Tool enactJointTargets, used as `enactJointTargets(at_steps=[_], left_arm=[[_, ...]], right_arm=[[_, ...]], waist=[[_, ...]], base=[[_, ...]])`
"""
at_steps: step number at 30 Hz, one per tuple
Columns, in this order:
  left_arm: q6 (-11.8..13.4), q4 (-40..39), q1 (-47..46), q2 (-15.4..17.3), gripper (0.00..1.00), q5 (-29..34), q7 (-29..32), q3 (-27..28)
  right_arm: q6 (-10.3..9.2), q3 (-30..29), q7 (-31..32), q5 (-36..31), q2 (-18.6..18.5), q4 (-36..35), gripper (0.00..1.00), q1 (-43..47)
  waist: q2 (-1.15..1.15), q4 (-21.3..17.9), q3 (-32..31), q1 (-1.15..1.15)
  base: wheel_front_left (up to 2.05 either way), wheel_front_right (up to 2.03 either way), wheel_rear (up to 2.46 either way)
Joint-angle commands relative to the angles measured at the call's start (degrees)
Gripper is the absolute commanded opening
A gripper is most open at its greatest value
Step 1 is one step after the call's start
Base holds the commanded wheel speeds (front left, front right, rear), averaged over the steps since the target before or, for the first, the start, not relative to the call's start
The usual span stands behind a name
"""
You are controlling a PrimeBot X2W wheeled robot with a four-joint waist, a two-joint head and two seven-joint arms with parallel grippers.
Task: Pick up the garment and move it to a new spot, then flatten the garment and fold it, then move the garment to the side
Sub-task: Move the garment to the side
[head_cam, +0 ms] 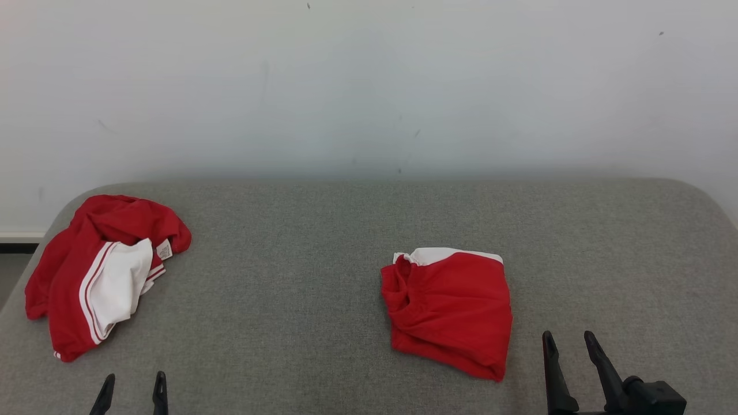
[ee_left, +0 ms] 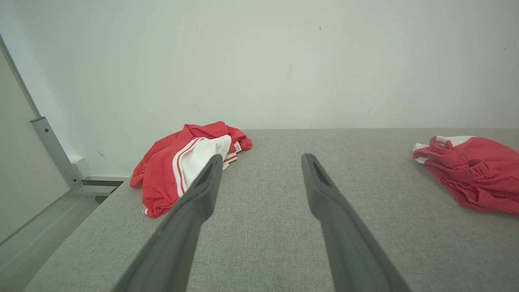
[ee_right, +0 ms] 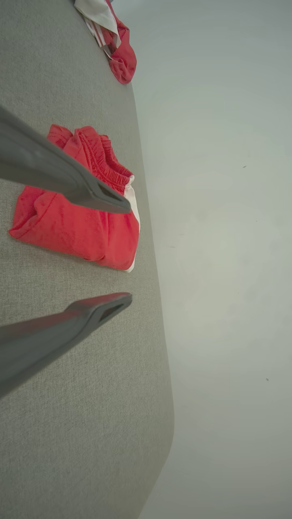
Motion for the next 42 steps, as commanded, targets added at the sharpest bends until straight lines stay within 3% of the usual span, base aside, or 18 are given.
enactJointTargets(at_steps=[1, 17, 30, 37, 42], left_arm=[[-0.39, -0.46, 0.92, 0.43, 1.00, -0.29, -0.20, -0.24], [-0.30, -1.69, 1.05, 2.69, 1.00, -2.84, -0.20, -3.26], [-0.31, -0.90, 1.01, 2.46, 1.00, -2.87, -0.20, -3.08], [-0.31, -1.18, 0.12, 1.23, 1.00, -2.02, -0.20, -1.62], [-0.31, -0.79, -1.72, 0.33, 1.00, -0.80, -0.20, -2.50]], right_arm=[[-0.14, 0.03, -0.05, -0.43, 0.12, 0.20, 1.00, 0.00], [-0.14, 0.26, -0.05, -0.45, 0.08, 0.51, 1.00, -0.08], [-0.14, 0.01, -0.05, -0.39, -0.03, 2.13, 1.00, -0.13], [-0.14, 2.55, 0.80, -0.09, -1.84, 9.48, 1.00, -7.87], [-0.14, 4.39, 3.24, 1.09, -4.31, 19.74, 1.00, -17.94]], waist=[[0.00, 0.01, 0.00, 0.00], [0.00, -0.05, -0.01, 0.00], [0.00, 0.00, -0.01, 0.00], [0.00, -0.21, 0.96, 0.00], [0.00, 1.13, 2.43, 0.00]], base=[[0.00, 0.00, 0.00], [0.00, 0.00, 0.00], [0.00, 0.00, 0.00], [0.00, 0.00, 0.00], [0.00, 0.00, 0.00]])
